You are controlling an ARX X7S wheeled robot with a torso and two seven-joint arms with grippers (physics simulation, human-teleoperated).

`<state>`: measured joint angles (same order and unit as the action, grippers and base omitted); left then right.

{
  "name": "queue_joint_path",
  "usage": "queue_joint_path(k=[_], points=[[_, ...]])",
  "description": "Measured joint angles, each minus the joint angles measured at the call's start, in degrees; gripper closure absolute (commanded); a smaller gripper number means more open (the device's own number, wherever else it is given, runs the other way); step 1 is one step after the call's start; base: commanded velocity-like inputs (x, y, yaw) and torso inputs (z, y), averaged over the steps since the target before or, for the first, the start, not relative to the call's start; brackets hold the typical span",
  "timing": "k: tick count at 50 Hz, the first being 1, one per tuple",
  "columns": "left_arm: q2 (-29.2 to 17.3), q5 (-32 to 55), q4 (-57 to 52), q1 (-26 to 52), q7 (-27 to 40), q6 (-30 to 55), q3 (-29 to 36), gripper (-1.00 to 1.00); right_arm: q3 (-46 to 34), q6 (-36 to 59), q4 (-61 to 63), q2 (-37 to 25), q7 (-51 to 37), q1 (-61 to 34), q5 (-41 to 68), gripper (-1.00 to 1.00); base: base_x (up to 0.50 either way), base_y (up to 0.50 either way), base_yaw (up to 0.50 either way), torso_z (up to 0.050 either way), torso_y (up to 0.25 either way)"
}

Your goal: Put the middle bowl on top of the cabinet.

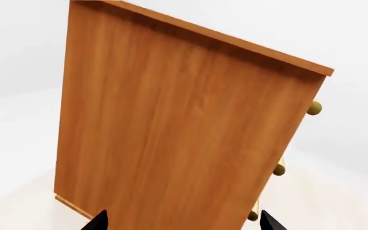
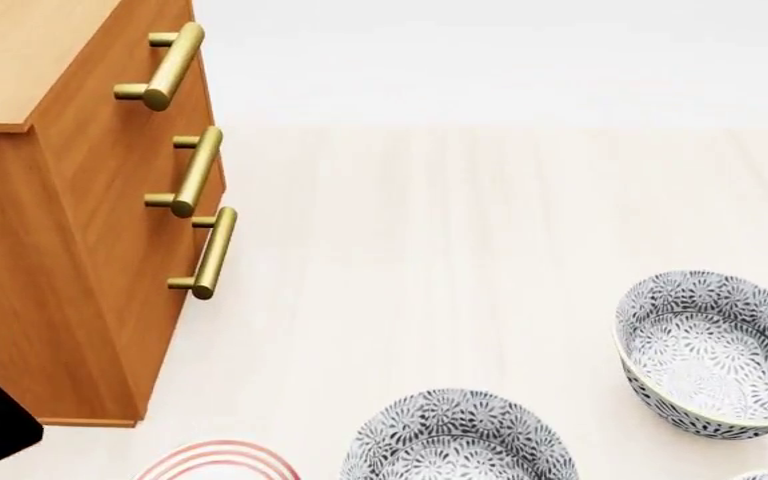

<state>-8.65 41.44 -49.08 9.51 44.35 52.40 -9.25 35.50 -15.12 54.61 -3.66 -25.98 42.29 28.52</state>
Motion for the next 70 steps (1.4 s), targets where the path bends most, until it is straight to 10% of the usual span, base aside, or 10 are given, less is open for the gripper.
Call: queue_joint_path(k=[14,41,70], points=[[3.98,8.0,-6.02,-6.92,4.93,2.2,2.55,-1.0,-2.64,0.6,0.88,-0.08,-1.95,-0.99,-2.48,-1.0,0.0,0.0,0.0,0.0,0.0],[6.65,17.76,-1.4,-3.06,27.02,-6.04,37.94,-1.0,-3.56,-2.11,0.54,-0.35,-1.9,0.63,-1.98,-1.0,0.0,0.0,0.0,0.0,0.0],[5.72,26.94,11.79,8.74,27.26,-23.46,51.51,-1.0,-2.07,-2.6,0.23,0.47,0.64,0.98,-0.33,-1.0,0.0,0.0,0.0,0.0,0.0]])
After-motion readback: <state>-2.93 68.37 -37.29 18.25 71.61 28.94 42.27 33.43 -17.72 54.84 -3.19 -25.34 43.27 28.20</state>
